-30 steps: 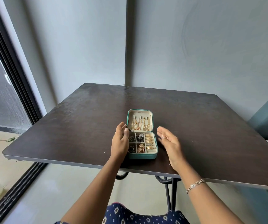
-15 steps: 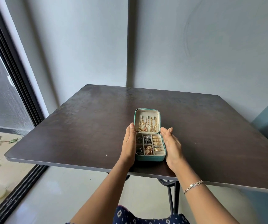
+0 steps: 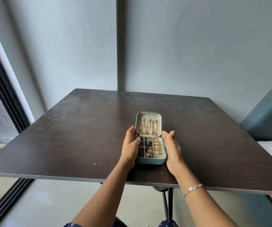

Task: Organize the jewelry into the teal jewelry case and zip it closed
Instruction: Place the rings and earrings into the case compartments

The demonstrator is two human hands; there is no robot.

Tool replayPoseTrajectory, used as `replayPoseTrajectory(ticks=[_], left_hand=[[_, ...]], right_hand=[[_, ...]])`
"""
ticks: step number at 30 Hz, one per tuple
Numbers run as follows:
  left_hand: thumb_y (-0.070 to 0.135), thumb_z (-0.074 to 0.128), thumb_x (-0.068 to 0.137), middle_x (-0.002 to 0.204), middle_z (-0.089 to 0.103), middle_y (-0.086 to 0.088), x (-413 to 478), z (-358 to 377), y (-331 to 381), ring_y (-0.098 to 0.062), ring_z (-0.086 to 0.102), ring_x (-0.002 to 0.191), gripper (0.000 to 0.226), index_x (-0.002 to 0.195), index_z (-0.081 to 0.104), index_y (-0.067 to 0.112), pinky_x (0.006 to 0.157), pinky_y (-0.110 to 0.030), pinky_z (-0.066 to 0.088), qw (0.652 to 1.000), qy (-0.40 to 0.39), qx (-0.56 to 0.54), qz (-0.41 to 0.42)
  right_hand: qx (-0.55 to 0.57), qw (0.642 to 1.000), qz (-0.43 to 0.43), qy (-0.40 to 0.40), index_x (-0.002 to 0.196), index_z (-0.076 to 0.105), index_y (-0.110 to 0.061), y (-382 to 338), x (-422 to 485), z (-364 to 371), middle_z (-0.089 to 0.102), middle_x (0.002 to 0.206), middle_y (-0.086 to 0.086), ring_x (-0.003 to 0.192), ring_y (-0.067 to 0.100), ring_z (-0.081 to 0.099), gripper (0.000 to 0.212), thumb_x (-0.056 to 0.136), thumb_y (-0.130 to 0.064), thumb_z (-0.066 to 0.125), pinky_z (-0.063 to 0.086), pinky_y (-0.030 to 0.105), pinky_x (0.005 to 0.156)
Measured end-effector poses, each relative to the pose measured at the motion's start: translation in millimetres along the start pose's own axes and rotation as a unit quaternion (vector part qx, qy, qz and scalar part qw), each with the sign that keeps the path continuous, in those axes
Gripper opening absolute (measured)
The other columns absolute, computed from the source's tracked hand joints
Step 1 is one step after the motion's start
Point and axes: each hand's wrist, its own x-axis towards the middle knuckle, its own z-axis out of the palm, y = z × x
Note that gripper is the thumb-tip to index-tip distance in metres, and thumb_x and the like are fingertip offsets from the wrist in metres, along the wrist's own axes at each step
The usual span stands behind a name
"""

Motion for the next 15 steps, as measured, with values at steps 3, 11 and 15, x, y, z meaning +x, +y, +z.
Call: replayPoseTrajectory(ticks=[3, 11, 15], left_hand=[[-0.027, 0.023, 0.076, 0.118, 0.051, 0.004, -1.0, -0.6, -0.8, 0.002, 0.053, 0.099, 0.068, 0.133, 0.036, 0.009, 0.074, -0.009, 0.048, 1.0, -0.001, 0.015, 0.005], [-0.029, 0.023, 0.075, 0.115, 0.051, 0.005, -5.2, 1.3, 4.2, 0.004, 0.053, 0.097, 0.068, 0.13, 0.039, 0.009, 0.074, -0.01, 0.049, 1.0, 0.02, 0.019, 0.006], [-0.027, 0.024, 0.076, 0.116, 0.052, 0.005, -6.7, 3.3, 3.6, 0.005, 0.053, 0.098, 0.067, 0.13, 0.04, 0.01, 0.075, -0.007, 0.047, 0.998, 0.026, 0.048, 0.018]], right_hand=[[-0.007, 1.0, 0.01, 0.015, 0.111, 0.059, -0.015, 0.5, 0.6, 1.1, 0.067, 0.105, 0.001, 0.092, 0.008, 0.065, 0.064, 0.072, -0.064, 0.041, 0.053, 0.022, 0.074], [0.025, 0.998, 0.034, 0.054, 0.136, 0.038, -0.005, -9.8, 21.2, 5.6, 0.048, 0.131, 0.001, 0.116, 0.014, 0.048, 0.058, 0.096, -0.045, 0.027, 0.043, 0.023, 0.088], [0.04, 0.992, 0.062, 0.102, 0.132, 0.041, 0.0, -22.0, 40.4, 10.6, 0.05, 0.13, 0.012, 0.124, 0.029, 0.046, 0.048, 0.097, -0.033, 0.037, 0.041, 0.035, 0.091]])
